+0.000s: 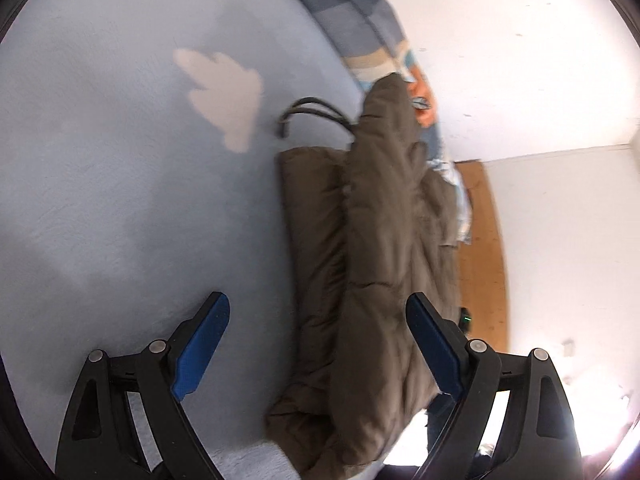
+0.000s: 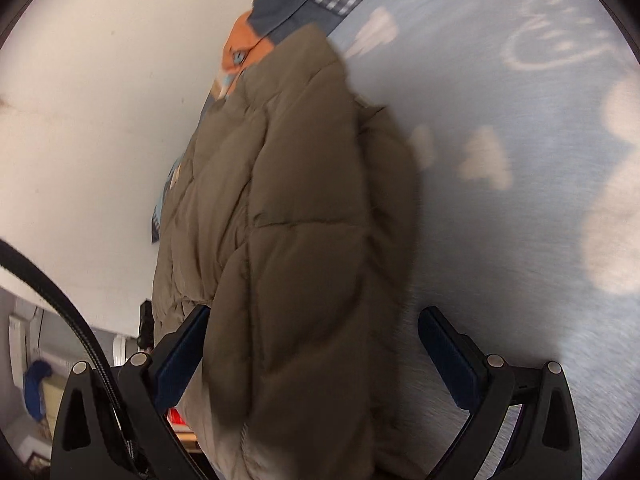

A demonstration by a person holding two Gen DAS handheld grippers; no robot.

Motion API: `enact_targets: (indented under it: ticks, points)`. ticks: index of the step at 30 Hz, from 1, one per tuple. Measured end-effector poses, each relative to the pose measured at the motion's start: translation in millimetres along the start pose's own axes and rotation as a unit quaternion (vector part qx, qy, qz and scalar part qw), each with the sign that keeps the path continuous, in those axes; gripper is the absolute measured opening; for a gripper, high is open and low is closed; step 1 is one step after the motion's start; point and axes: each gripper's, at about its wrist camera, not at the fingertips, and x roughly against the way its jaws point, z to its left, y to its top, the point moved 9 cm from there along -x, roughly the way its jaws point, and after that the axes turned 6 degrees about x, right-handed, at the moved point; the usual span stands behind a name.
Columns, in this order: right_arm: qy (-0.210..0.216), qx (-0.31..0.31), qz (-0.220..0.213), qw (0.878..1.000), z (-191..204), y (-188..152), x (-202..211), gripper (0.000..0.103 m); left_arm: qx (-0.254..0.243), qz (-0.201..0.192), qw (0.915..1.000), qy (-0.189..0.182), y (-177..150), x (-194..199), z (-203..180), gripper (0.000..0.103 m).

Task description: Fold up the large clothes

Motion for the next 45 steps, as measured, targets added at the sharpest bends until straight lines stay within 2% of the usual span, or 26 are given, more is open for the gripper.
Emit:
enact_targets:
  ticks: [3, 7, 11, 14, 16, 18, 21, 23, 25, 26, 32, 35, 36, 39, 42, 45]
  points:
    - [0.009, 0.014, 0.018, 1.0, 7, 3, -12, 0.103, -0.002, 0.007, 0.9998, -0.021, 6, -5, -6, 0.089]
    - [0.002, 0.019, 0.037, 0.999, 10, 9, -30, 0.103, -0.042, 0.055, 0.9975, 0.017, 3, -42, -18, 0.089]
    - [-0.008, 0.025, 0.052, 0.998, 14, 15, -46, 0.103, -0.094, 0.088, 0.9889, 0.074, -7, -85, -39, 0.09]
    - [-0.03, 0.041, 0.06, 0.997, 23, 18, -56, 0.103, -0.114, 0.072, 0.983, 0.125, -10, -93, -46, 0.09]
    - [-0.055, 0.068, 0.055, 0.995, 33, 16, -57, 0.093, -0.125, 0.047, 0.9803, 0.145, -12, -89, -52, 0.078]
    - [-0.073, 0.087, 0.036, 0.993, 43, 16, -52, 0.076, -0.134, 0.024, 0.9771, 0.164, -16, -84, -59, 0.067]
    - [-0.124, 0.124, 0.009, 0.984, 64, 16, -43, 0.06, -0.156, -0.018, 0.9652, 0.209, -26, -76, -74, 0.056]
    - [-0.155, 0.14, -0.004, 0.978, 78, 16, -39, 0.054, -0.164, -0.042, 0.9554, 0.242, -32, -72, -83, 0.053]
    - [-0.183, 0.153, -0.015, 0.971, 94, 13, -34, 0.049, -0.187, -0.064, 0.9422, 0.271, -39, -65, -95, 0.047]
    - [-0.19, 0.157, -0.02, 0.969, 101, 14, -31, 0.047, -0.191, -0.071, 0.9395, 0.275, -42, -60, -100, 0.045]
    - [-0.216, 0.19, -0.035, 0.957, 147, 0, -10, 0.042, -0.189, -0.075, 0.9407, 0.271, -68, -27, -119, 0.037]
    - [-0.214, 0.193, -0.038, 0.957, 161, -5, 2, 0.042, -0.203, -0.084, 0.9377, 0.269, -87, -3, -127, 0.024]
    - [-0.213, 0.198, -0.039, 0.956, 167, -10, 6, 0.042, -0.207, -0.08, 0.9413, 0.254, -98, 5, -135, 0.021]
    - [-0.208, 0.212, -0.041, 0.954, 184, -31, 17, 0.042, -0.2, -0.066, 0.937, 0.279, -118, 5, -133, 0.021]
    - [-0.221, 0.218, -0.03, 0.95, 178, -58, 30, 0.042, -0.199, -0.053, 0.9313, 0.3, -131, 5, -104, 0.021]
    - [-0.236, 0.194, -0.023, 0.952, 155, -75, 28, 0.041, -0.164, -0.054, 0.9478, 0.268, -126, 2, -83, 0.023]
